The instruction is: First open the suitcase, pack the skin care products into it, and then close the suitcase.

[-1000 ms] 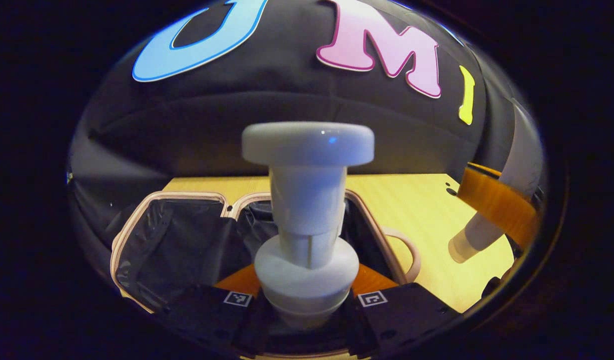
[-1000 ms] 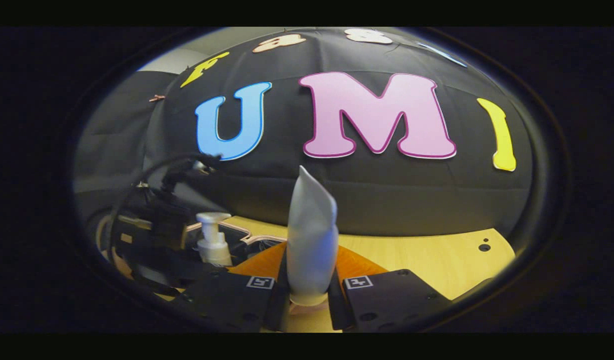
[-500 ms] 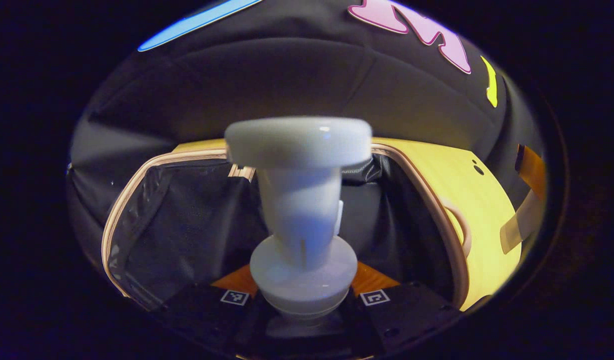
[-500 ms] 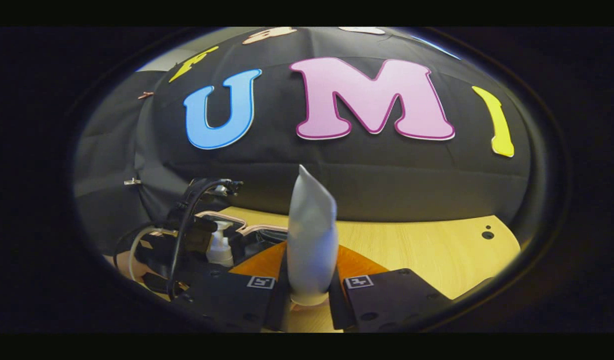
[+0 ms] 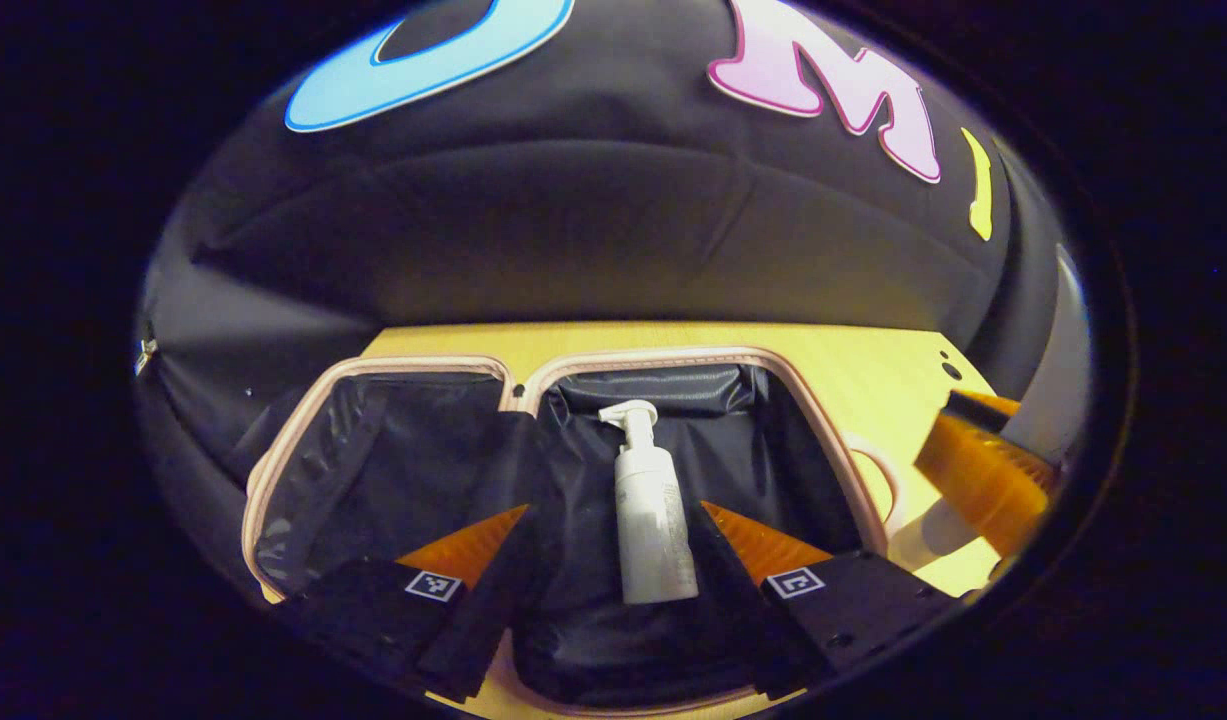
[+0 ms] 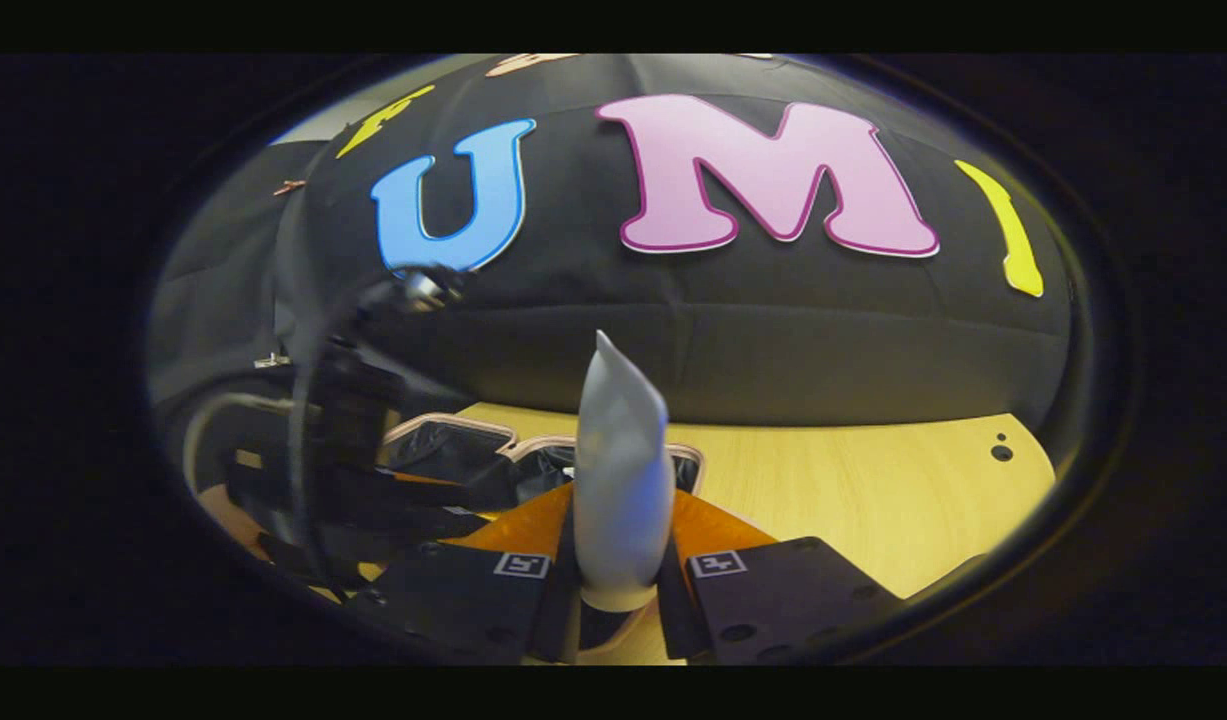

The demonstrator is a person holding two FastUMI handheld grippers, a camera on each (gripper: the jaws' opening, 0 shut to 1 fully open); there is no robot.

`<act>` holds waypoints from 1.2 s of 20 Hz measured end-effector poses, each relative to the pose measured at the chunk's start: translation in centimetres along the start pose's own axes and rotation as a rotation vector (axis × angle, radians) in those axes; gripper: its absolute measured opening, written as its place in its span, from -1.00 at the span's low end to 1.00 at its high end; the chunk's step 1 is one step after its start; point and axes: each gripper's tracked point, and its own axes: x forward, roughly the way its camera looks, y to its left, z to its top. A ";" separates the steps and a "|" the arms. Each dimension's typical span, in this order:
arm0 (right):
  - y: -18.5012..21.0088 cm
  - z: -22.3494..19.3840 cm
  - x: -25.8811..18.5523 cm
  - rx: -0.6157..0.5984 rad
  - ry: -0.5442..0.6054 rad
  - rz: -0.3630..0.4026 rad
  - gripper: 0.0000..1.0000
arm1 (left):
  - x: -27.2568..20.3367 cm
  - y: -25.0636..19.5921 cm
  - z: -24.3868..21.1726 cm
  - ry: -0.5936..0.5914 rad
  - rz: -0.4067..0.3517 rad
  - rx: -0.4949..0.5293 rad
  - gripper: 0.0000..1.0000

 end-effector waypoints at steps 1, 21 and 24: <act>0.3 -0.4 0.8 0.008 0.029 0.000 -0.29 | -1.9 0.8 0.8 -0.037 0.025 0.003 0.90; -0.2 -4.9 6.7 -0.056 0.201 -0.193 0.99 | -12.8 13.9 -0.5 -0.227 0.143 -0.143 0.87; 0.4 -3.0 4.1 -0.056 0.144 -0.181 0.99 | -12.2 19.2 -0.4 -0.256 0.190 -0.153 0.87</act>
